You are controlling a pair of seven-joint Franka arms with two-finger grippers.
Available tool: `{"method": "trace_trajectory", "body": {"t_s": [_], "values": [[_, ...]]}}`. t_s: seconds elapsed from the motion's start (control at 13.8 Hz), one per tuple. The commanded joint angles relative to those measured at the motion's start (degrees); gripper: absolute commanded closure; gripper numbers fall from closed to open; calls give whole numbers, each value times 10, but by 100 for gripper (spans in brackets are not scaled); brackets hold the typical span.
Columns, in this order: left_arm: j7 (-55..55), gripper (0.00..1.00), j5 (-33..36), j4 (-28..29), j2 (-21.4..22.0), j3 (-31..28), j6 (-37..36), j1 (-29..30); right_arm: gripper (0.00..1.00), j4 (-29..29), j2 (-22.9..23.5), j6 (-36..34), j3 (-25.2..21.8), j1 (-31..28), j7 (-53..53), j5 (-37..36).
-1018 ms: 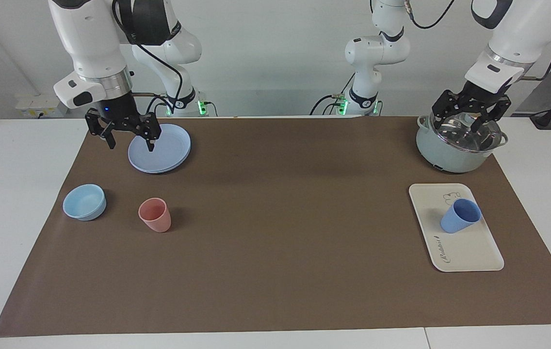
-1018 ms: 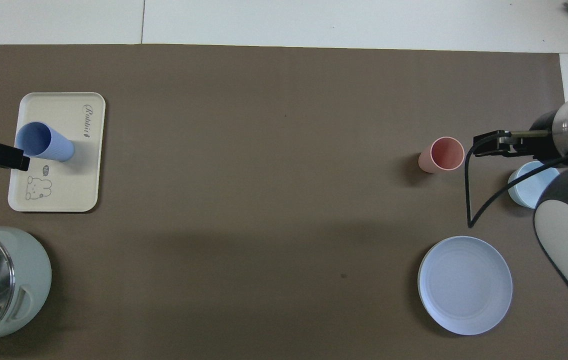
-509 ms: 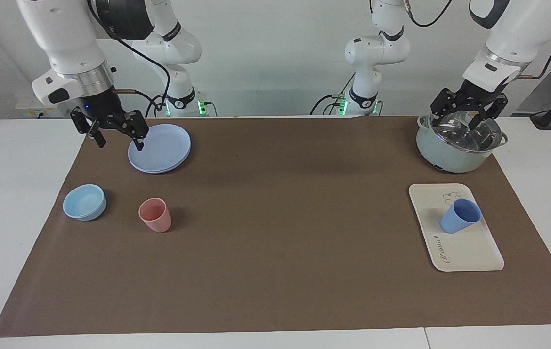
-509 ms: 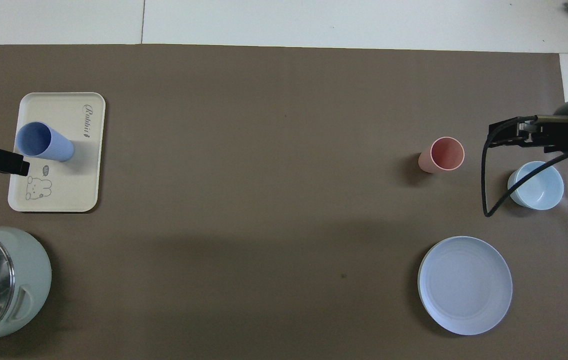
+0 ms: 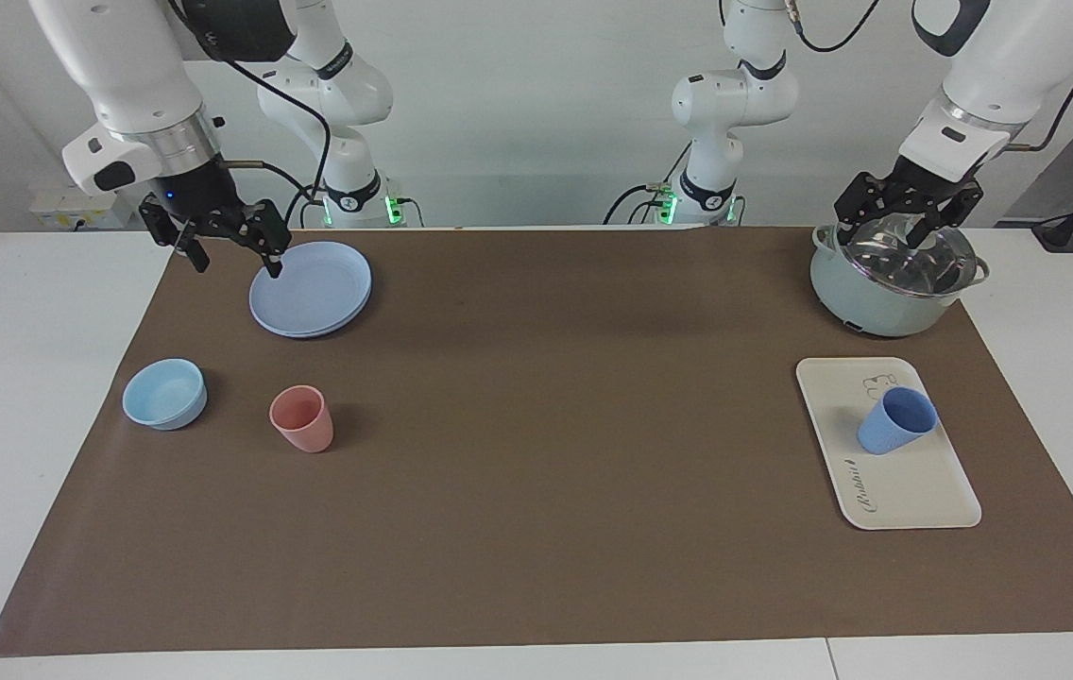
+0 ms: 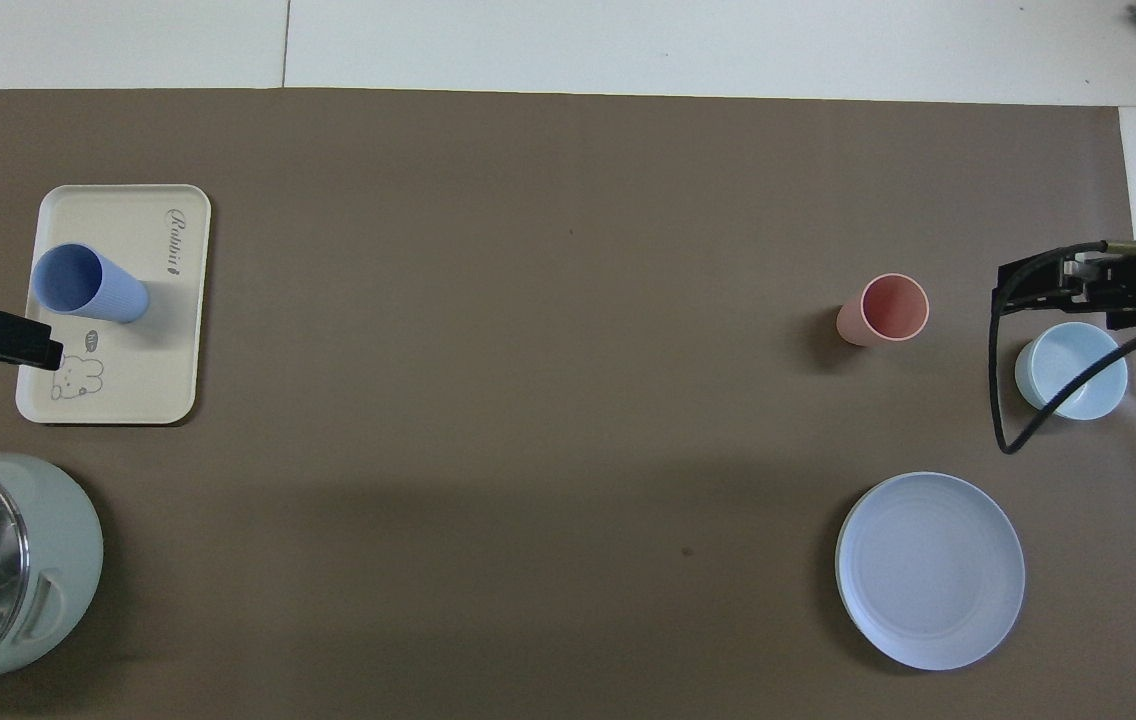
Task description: Place cup on tray
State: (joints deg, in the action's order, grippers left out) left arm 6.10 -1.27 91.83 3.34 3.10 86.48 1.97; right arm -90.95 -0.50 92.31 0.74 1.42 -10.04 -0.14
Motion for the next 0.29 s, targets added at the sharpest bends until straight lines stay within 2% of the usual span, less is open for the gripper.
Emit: {"method": "trace_trajectory", "body": {"t_s": [0.0, 0.22], "values": [[-4, 0, -1, -1, 12, 6, -15, 8, 1, 1, -6, -14, 1, -5, 8, 13], [-6, 0, -1, 5, 16, 6, -16, 10, 1, -4, -7, -13, 1, -4, 12, 12]]}}
